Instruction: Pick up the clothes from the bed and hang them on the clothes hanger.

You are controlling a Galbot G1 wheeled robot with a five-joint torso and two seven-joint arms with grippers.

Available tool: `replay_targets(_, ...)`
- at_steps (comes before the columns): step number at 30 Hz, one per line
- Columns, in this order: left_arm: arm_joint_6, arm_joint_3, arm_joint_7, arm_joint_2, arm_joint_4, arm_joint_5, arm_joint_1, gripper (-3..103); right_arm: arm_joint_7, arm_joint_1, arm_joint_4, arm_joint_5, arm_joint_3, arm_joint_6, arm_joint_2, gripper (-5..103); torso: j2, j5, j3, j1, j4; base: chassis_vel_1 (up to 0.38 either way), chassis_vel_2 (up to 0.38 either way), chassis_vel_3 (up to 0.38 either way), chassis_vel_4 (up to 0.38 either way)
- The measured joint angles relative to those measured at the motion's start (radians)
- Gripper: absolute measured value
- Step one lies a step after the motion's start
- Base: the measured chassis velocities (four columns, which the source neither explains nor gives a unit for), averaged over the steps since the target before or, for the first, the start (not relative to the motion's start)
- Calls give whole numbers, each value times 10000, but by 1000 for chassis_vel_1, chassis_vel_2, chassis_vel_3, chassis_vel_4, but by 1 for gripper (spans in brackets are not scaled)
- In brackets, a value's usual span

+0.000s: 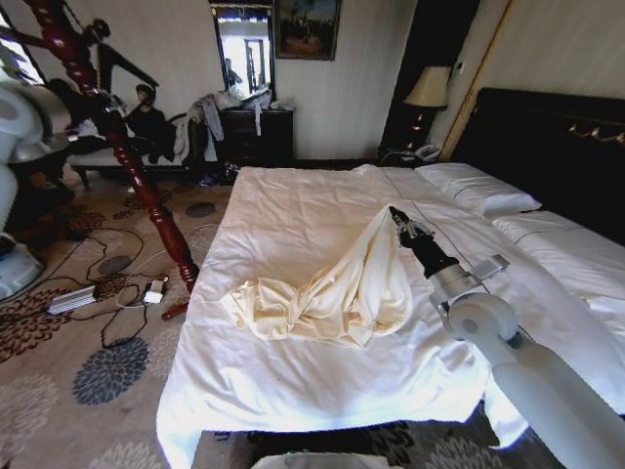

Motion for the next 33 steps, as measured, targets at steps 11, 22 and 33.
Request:
replay_targets(11,-1611,-994,3420,1264,-4082,-2301,3519,19,928,-192,-182,-114,284,-280,-26,0,0,4,-1,-2,-15,0,0,0,0)
replay_targets(22,-1215,-232,4654,428,-4946,-1475,5083,19,2205,157,-522,-33,340,-815,-228,0,0,3,2,-1,-5,0,0,0,0)
replay_targets(33,-205,89,6209,346,-5596,-342,6387,19,2821,597,-2017,-167,322,-969,-468,0,-1,-2,1,-1,3,0,0,0,0)
